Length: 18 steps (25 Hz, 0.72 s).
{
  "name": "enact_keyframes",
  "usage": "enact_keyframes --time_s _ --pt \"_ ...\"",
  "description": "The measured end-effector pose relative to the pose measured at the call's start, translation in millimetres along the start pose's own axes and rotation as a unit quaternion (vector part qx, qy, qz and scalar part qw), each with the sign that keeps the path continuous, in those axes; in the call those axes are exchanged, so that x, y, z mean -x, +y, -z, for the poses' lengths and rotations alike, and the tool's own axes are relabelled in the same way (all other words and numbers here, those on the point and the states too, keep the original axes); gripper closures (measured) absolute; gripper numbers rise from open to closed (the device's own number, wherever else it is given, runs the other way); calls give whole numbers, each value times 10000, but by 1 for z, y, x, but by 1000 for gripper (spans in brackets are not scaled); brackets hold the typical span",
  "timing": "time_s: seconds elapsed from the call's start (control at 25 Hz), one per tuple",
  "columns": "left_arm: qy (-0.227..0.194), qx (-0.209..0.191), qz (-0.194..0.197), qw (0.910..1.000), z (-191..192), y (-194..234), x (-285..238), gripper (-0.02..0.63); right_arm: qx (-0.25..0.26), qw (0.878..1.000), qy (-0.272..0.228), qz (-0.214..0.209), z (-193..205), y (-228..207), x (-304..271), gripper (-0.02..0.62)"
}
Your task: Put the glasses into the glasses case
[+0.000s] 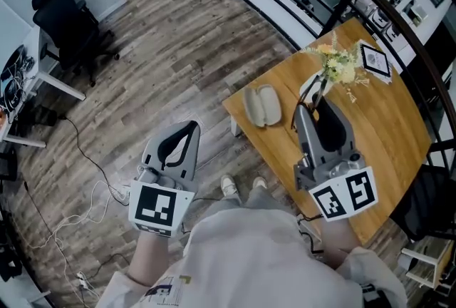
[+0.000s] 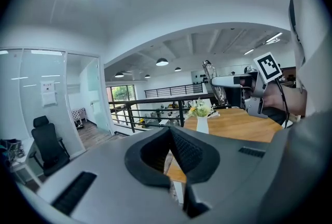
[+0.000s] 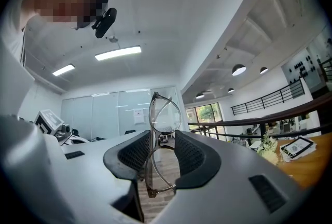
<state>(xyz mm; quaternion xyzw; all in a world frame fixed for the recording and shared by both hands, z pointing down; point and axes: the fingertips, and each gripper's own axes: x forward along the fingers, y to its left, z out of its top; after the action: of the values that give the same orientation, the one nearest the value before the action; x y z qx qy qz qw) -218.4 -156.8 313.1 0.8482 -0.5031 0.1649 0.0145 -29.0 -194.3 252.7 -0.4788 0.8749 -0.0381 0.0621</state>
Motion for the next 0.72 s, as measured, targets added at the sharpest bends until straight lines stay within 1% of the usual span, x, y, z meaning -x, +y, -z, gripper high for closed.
enact_keyframes --time_s 0.08,0.2,0.32,0.44,0.6,0.72 --pt "-6 -93 17 10000 -2 2 -7 589 -49 10000 24 10 2 -6 -5 425" --pt "42 -52 23 10000 -10 -1 -17 589 -189 9998 74 2 1 -18 -10 426" --pt "-65 -328 113 9994 -13 -5 -29 589 -34 9999 84 55 2 -30 -13 426" --pt "43 -93 15 9999 -16 -7 -39 589 103 9999 67 44 3 -37 -17 426" --pt "73 -103 54 9999 -16 -7 -58 589 -107 9997 201 30 15 -51 -29 425" --pt "-19 -346 190 9992 -11 -9 -76 589 -465 9979 437 -64 33 -62 -37 425"
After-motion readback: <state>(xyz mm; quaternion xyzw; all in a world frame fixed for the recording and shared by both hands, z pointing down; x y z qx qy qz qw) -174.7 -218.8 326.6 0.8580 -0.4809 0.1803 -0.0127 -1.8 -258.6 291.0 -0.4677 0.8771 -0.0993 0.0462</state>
